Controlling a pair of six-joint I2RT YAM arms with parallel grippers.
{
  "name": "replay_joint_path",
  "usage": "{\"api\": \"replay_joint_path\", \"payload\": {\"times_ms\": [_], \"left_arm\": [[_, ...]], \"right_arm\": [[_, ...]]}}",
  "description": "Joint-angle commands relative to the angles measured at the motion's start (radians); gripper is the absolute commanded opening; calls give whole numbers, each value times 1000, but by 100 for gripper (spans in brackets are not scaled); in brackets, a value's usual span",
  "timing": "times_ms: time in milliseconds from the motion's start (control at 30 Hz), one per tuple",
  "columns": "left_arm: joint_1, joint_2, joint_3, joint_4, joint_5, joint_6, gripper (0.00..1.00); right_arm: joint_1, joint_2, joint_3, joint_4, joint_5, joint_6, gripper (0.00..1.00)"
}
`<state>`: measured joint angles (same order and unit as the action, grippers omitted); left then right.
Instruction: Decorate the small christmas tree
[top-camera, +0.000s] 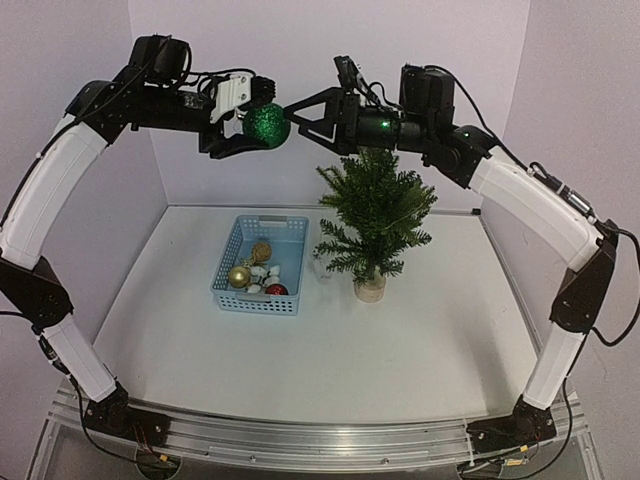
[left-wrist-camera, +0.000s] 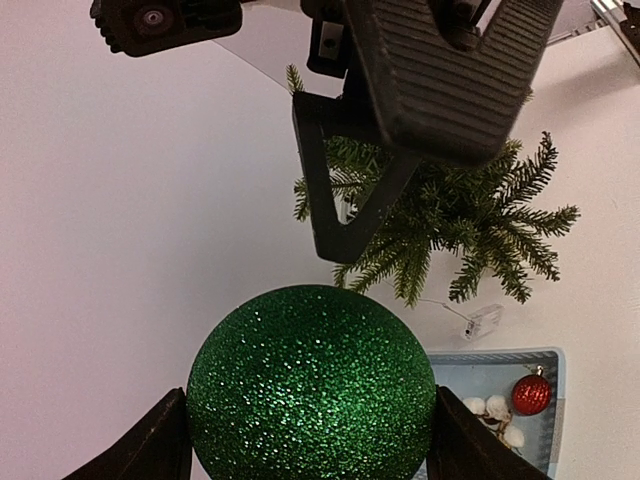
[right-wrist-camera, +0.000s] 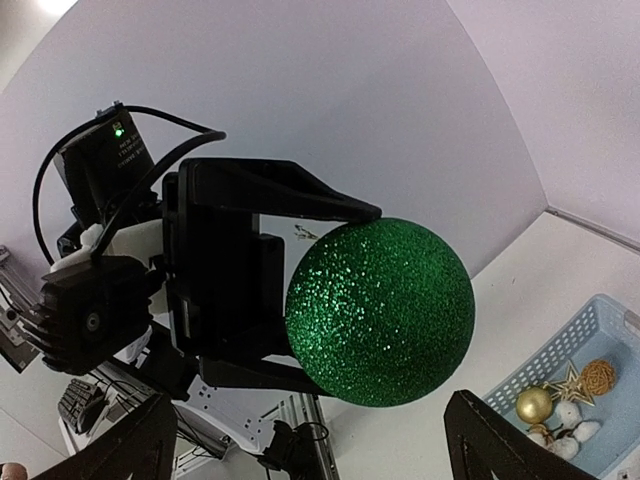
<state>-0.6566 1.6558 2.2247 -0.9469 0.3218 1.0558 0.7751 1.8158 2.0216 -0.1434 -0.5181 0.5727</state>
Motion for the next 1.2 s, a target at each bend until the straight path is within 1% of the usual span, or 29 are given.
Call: {"api": "replay_joint_path", "payload": {"times_ms": [0, 167, 300, 400, 567, 633, 700, 967, 1167], "left_arm": [[-12, -15, 68, -6, 54, -23, 67], [-16, -14, 88, -2, 62, -25, 66], [-15, -21, 98, -7, 77, -16, 66], [-15, -31, 88, -15, 94, -3, 66], [-15, -28, 89, -2, 113, -2, 66], [-18, -21, 99, 2, 122, -1, 66], [-20, -17, 103, 1, 127, 6, 66], [-25, -10, 103, 11, 129, 9, 66], [-27, -6, 101, 16, 129, 9, 66]], "right_arm": [[1, 17, 17, 131, -35, 22, 93], [1, 40, 16, 159, 1, 17, 94], [0, 67, 36, 179, -23, 30, 94], [0, 92, 56, 258, -90, 74, 95], [0, 135, 55, 411, -156, 185, 95], [0, 160, 69, 444, -164, 227, 94], [0, 177, 90, 450, -169, 238, 92], [0, 174, 88, 450, -164, 229, 78], [0, 173, 92, 451, -177, 230, 71]]}}
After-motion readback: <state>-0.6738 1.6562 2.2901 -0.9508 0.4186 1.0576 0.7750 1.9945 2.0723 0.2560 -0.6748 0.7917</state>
